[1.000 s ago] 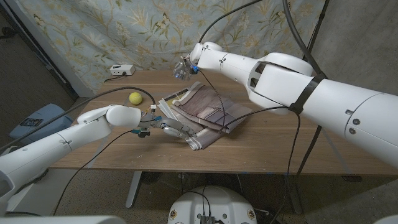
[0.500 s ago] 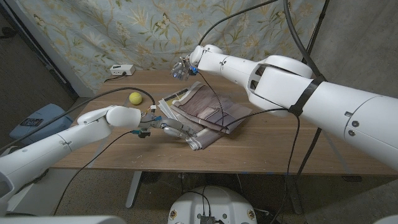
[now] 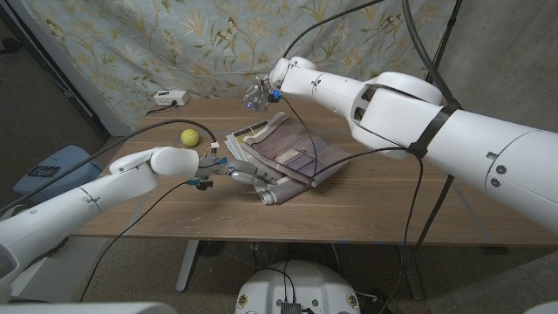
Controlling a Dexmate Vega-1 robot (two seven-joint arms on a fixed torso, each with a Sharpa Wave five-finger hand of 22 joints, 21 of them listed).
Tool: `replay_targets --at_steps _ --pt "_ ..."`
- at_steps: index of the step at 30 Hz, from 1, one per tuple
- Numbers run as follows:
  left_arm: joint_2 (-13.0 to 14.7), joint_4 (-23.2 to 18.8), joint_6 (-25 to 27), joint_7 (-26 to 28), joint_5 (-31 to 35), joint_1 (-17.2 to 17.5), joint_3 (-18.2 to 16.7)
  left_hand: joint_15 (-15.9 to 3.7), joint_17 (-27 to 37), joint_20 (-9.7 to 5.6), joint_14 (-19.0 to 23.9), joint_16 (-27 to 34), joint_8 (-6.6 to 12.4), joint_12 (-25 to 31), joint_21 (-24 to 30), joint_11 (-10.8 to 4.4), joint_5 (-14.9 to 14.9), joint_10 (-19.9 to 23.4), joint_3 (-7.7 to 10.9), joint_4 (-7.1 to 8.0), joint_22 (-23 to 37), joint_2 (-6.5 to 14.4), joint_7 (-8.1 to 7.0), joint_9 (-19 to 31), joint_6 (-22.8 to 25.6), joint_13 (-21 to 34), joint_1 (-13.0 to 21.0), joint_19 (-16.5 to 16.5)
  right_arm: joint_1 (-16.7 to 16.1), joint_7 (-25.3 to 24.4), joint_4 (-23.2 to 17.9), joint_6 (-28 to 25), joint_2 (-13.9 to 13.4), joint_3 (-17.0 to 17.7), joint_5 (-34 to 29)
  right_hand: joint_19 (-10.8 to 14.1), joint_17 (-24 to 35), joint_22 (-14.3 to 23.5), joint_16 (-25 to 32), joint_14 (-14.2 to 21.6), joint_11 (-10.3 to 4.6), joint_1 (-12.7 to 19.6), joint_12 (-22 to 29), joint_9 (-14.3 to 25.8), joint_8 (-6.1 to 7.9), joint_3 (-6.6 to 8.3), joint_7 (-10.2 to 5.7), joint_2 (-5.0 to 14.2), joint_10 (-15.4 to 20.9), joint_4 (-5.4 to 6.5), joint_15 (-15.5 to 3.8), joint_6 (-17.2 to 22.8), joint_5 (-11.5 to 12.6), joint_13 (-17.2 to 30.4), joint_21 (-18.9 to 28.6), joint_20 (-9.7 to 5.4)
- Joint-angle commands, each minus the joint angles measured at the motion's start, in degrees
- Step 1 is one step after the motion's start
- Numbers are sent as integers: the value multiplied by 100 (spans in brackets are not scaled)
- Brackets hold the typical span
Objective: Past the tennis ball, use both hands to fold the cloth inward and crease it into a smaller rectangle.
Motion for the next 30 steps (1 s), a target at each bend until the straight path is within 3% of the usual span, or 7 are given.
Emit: replay_targets --at_steps 1,17,30 --pt "-53 -263 264 317 -117 21 -128 -23 19 -9 101 6 36 54 43 -12 -3 59 12 -51 15 -41 -7 19 73 17 41 27 130 251 1 -80 -127 61 -82 15 5 21 -14 -14 6 -54 -27 14 -32 24 -13 -9 -34 -12 -4 -1 6 12 -6 8" --pt "-174 -279 388 222 -261 -223 -84 -42 21 -12 154 -1 26 59 54 -12 -18 104 3 -123 14 -32 -18 19 100 19 79 84 141 185 -47 -32 -405 152 -15 24 17 22 -49 -98 34 -101 -48 20 -71 27 -17 10 -116 -34 40 6 2 35 -3 16" --pt "-181 -196 354 144 -372 -271 -30 -47 28 -3 216 5 36 70 61 -22 -28 167 -8 -165 15 -16 -27 19 168 21 104 131 121 170 -51 -43 -456 239 64 15 18 23 -69 -129 44 -137 -77 28 -89 30 -26 24 -192 -46 65 25 1 39 -6 8"
